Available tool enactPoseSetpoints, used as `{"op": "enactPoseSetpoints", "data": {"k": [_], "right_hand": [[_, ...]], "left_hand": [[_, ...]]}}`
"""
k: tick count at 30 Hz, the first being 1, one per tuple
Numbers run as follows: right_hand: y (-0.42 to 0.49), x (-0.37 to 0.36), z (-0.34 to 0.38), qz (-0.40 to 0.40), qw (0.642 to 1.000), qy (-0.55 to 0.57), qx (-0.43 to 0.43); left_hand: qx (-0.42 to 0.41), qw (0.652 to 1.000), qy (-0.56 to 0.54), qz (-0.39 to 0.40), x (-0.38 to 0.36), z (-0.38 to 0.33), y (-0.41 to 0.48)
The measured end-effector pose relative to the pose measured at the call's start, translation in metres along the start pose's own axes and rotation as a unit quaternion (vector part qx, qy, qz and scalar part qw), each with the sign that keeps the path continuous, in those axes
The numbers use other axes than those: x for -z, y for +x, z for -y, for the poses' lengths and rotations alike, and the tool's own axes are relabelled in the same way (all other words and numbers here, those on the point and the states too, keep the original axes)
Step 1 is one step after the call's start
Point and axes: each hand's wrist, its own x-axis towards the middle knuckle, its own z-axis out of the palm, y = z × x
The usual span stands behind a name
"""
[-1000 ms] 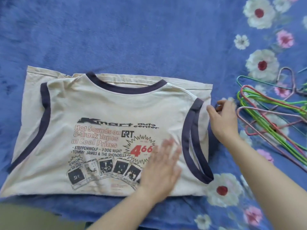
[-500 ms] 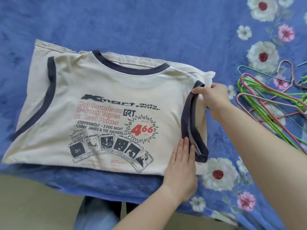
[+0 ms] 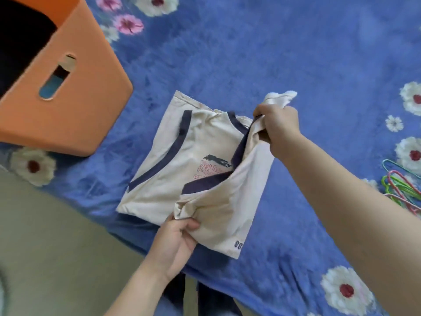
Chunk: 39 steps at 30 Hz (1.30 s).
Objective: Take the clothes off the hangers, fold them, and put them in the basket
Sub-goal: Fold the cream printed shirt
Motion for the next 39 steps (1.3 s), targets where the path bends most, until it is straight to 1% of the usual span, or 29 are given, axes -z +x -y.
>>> {"op": "enactPoseSetpoints", "data": {"k": [3,4,5,7,8,9,10,11,12,13,14,16,18,20,21,22,24,25,27,28,29,30,31,33,34,36,37,38,39], "right_hand": [[-0.005,-0.060,0.009,0.016,0.999,-0.034,0.032],[-0.006,-0.080,0.009,0.034,0.997,-0.049,0.041],[-0.008,-0.097,0.009,0.068,0.995,-0.063,0.046],[-0.013,-0.128,0.001,0.152,0.982,-0.106,0.042],[-0.013,-0.143,-0.007,0.174,0.973,-0.148,0.039],[-0.013,-0.150,-0.016,0.171,0.966,-0.192,0.039],[-0.012,-0.153,-0.027,0.158,0.960,-0.229,0.046],[-0.012,-0.157,-0.037,0.149,0.954,-0.253,0.058],[-0.012,-0.157,-0.047,0.149,0.949,-0.270,0.069],[-0.012,-0.155,-0.055,0.153,0.942,-0.286,0.081],[-0.013,-0.153,-0.062,0.156,0.935,-0.304,0.093],[-0.018,-0.149,-0.073,0.149,0.919,-0.341,0.132],[-0.024,-0.142,-0.087,0.124,0.887,-0.394,0.209],[-0.030,-0.134,-0.104,0.100,0.828,-0.465,0.296],[-0.034,-0.129,-0.112,0.100,0.795,-0.505,0.320],[-0.038,-0.123,-0.122,0.111,0.769,-0.540,0.324],[-0.048,-0.110,-0.144,0.135,0.734,-0.582,0.324],[-0.052,-0.103,-0.157,0.140,0.717,-0.595,0.336],[-0.057,-0.086,-0.181,0.152,0.687,-0.618,0.351],[-0.058,-0.076,-0.193,0.158,0.673,-0.632,0.352],[-0.059,-0.065,-0.203,0.154,0.666,-0.645,0.342],[-0.061,-0.054,-0.210,0.133,0.671,-0.653,0.323],[-0.065,-0.042,-0.215,0.101,0.692,-0.652,0.294],[-0.074,-0.022,-0.222,0.023,0.758,-0.608,0.233],[-0.078,-0.016,-0.224,-0.010,0.801,-0.563,0.203],[-0.087,-0.010,-0.220,-0.062,0.899,-0.417,0.122],[-0.091,-0.009,-0.216,-0.084,0.937,-0.330,0.074],[-0.094,-0.011,-0.212,-0.094,0.964,-0.248,0.022],[-0.098,-0.011,-0.207,-0.092,0.978,-0.186,-0.024]], "left_hand": [[-0.002,0.996,-0.090,-0.025,0.045,-0.030,0.005],[-0.001,0.994,-0.103,-0.035,0.061,-0.037,0.008],[0.000,0.994,-0.097,-0.057,0.075,-0.043,0.012],[0.004,0.993,-0.035,-0.111,0.101,-0.051,0.019],[0.010,0.991,0.003,-0.134,0.112,-0.057,0.020],[0.018,0.990,0.033,-0.135,0.119,-0.061,0.022],[0.024,0.991,0.053,-0.121,0.124,-0.065,0.023],[0.030,0.992,0.072,-0.102,0.128,-0.070,0.023],[0.032,0.989,0.102,-0.099,0.129,-0.074,0.025],[0.023,0.983,0.144,-0.111,0.131,-0.074,0.027],[0.003,0.973,0.186,-0.140,0.133,-0.073,0.031],[-0.058,0.944,0.247,-0.211,0.135,-0.072,0.037],[-0.095,0.923,0.269,-0.256,0.137,-0.067,0.042],[-0.139,0.881,0.323,-0.317,0.137,-0.064,0.045],[-0.166,0.854,0.357,-0.339,0.135,-0.064,0.045],[-0.191,0.835,0.387,-0.340,0.131,-0.065,0.045],[-0.216,0.799,0.484,-0.284,0.121,-0.067,0.046],[-0.215,0.766,0.549,-0.256,0.118,-0.067,0.049],[-0.196,0.690,0.657,-0.231,0.114,-0.071,0.062],[-0.180,0.663,0.690,-0.227,0.116,-0.073,0.069],[-0.169,0.651,0.707,-0.219,0.118,-0.076,0.075],[-0.163,0.650,0.712,-0.213,0.122,-0.079,0.080],[-0.161,0.660,0.704,-0.207,0.126,-0.081,0.083],[-0.171,0.688,0.675,-0.202,0.131,-0.084,0.083],[-0.181,0.703,0.656,-0.206,0.131,-0.086,0.081],[-0.186,0.738,0.616,-0.204,0.128,-0.090,0.076],[-0.182,0.754,0.600,-0.197,0.126,-0.092,0.073],[-0.174,0.769,0.585,-0.189,0.125,-0.093,0.071],[-0.161,0.781,0.576,-0.180,0.123,-0.094,0.069]]}}
